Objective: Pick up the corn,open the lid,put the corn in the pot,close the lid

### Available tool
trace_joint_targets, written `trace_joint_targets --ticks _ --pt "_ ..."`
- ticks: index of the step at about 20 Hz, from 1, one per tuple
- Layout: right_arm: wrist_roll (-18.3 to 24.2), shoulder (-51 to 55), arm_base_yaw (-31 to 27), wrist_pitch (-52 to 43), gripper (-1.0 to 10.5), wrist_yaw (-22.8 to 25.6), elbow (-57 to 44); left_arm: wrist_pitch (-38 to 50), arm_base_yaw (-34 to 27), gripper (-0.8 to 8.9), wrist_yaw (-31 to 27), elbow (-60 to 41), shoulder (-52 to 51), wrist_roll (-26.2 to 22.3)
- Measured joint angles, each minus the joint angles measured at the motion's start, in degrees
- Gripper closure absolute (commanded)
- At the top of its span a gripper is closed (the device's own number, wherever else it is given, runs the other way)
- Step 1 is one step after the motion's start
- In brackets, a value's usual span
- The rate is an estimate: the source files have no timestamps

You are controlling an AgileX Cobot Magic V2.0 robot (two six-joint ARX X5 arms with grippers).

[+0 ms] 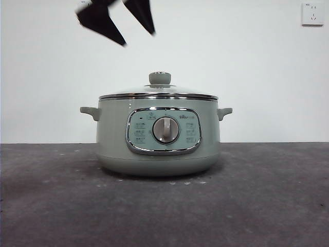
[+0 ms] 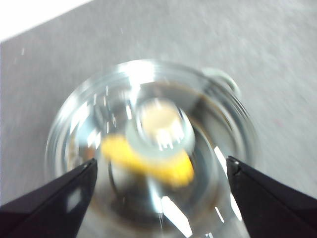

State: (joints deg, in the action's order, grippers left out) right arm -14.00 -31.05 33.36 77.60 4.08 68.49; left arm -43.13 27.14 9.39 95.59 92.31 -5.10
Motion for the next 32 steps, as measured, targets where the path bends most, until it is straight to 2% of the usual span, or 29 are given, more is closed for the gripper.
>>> trace_joint_targets --ticks 5,8,13,17,18,19,21,22,23,24,32 --pt "0.07 0.00 0.00 0.00 6.0 0.04 0.00 -16.39 -0.11 3.74 0.00 0.00 -14.01 0.00" --pt "0.11 0.00 0.00 0.00 6.0 0.04 0.00 -23.23 -0.11 3.74 0.02 0.00 -20.46 0.00" --pt "0.28 -0.11 0.00 0.00 6.0 0.04 0.02 -31.65 -0.11 3.74 0.02 0.00 -25.77 0.00" --pt "0.28 -0.57 0.00 0.00 6.0 0.04 0.00 -32.41 -0.11 3.76 0.02 0.00 -25.97 0.00" --pt "0.28 -0.59 0.00 0.00 6.0 0.04 0.00 -32.41 -0.11 3.93 0.20 0.00 -25.94 0.00" --pt "0.28 -0.59 0.00 0.00 6.0 0.04 0.00 -32.41 -0.11 4.98 0.76 0.00 -25.94 0.00" --pt "0.28 -0.59 0.00 0.00 6.0 0.04 0.00 -32.41 -0.11 7.68 1.75 0.00 -25.94 0.00" --pt "0.28 -0.59 0.00 0.00 6.2 0.22 0.00 -32.41 -0.11 8.25 1.75 0.00 -25.92 0.00" --pt "0.28 -0.59 0.00 0.00 7.3 0.24 0.00 -32.41 -0.11 8.21 1.75 0.00 -25.90 0.00" --pt "0.28 -0.59 0.00 0.00 9.5 0.24 0.00 -32.41 -0.11 8.21 1.75 0.00 -25.90 0.00" --pt "0.46 -0.59 0.00 0.00 9.5 0.57 0.00 -32.41 -0.11 8.18 1.86 0.00 -25.90 -0.44"
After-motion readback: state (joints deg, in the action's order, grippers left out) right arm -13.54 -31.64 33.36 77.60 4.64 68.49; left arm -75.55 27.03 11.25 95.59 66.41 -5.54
